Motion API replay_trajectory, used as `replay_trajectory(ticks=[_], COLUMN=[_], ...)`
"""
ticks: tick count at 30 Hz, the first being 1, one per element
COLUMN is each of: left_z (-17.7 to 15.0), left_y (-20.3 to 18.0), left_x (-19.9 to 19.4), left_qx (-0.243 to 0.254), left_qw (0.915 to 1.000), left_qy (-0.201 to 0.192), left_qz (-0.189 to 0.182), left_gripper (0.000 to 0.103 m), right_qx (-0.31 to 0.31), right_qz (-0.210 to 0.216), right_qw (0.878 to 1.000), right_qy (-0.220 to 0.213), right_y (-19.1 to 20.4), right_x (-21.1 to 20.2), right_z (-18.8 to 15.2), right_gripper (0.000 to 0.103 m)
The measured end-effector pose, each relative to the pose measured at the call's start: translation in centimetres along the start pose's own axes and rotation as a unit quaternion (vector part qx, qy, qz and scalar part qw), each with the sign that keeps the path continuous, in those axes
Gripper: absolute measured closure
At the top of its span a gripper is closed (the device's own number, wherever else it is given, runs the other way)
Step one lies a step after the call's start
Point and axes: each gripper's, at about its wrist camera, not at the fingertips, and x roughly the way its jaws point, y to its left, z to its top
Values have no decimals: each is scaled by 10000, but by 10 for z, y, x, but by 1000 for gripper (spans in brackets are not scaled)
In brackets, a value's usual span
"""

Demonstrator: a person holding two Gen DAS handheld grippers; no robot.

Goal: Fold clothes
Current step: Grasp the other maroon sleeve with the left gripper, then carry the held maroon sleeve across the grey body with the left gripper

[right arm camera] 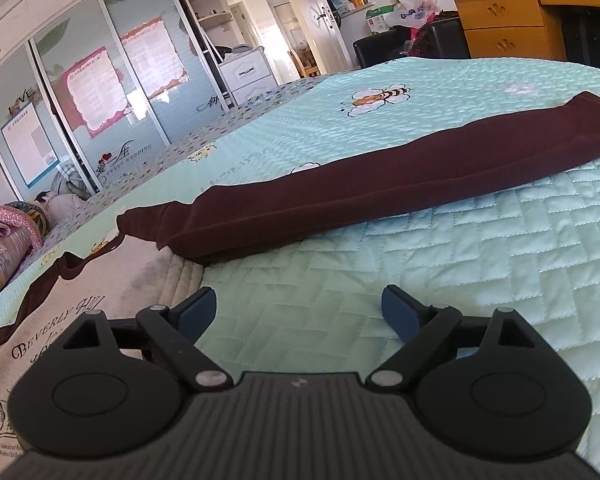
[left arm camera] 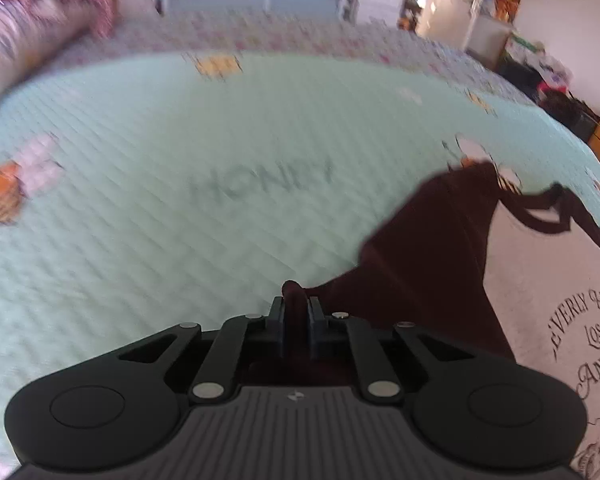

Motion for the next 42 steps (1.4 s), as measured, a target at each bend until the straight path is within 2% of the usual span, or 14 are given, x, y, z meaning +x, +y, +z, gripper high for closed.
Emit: replay_trajectory(ticks=[4, 6, 7, 10, 12, 14, 16, 17, 21, 23, 27, 32, 37, 42], left_z=[14, 25, 29, 30, 16, -1, -22, -33, -81, -106, -148, -197, -223, -212], left_y=[13, 14, 17, 36, 34, 25, 16, 12, 14, 17, 22, 53, 82, 100], left_x=[-27, -32, -32, -19, -19, -32, -48, -57, -89, -102, -143, -202, -210, -191], left_qx=[-210, -153, -263, -834, -777, -774, -768, -720, -774, -710, -677, -1682, -2755, -3445], left_qw=[9985, 9965, 9946, 9906, 9908, 9930, 9944, 9943, 9926, 9908, 9831, 9645, 9486, 9318], left_qy=[-473, -599, -608, -288, -177, -272, -293, -314, -258, -146, -80, -199, -179, -453], left_qz=[202, 557, 794, 1048, 1095, 847, 667, 724, 897, 1140, 1699, 2026, 1547, 1055], left_gripper=[94, 98, 99, 97, 97, 92, 67, 63, 55, 55, 53, 37, 34, 27], right_qx=[1, 3, 6, 8, 21, 34, 34, 41, 70, 80, 102, 114, 97, 69], right_qz=[2, 4, 6, 6, 16, 27, 34, 41, 66, 76, 93, 105, 97, 77], right_qw=[10000, 10000, 10000, 10000, 10000, 10000, 10000, 10000, 10000, 9999, 9999, 9999, 9999, 9999], right_qy=[-2, -4, -5, -6, -9, -10, -10, -12, -23, -27, -35, -44, -44, -42], right_y=[0, 0, 0, -1, -1, -2, -2, -2, -3, -3, -4, -5, -5, -4], right_x=[-1, -1, 0, -1, 0, 0, 0, 0, 0, 0, 0, 0, 0, 0], right_z=[0, 0, 0, 0, 0, 0, 1, 1, 1, 1, 1, 1, 1, 1], right_gripper=[13, 13, 12, 12, 12, 12, 12, 12, 12, 12, 11, 11, 11, 11])
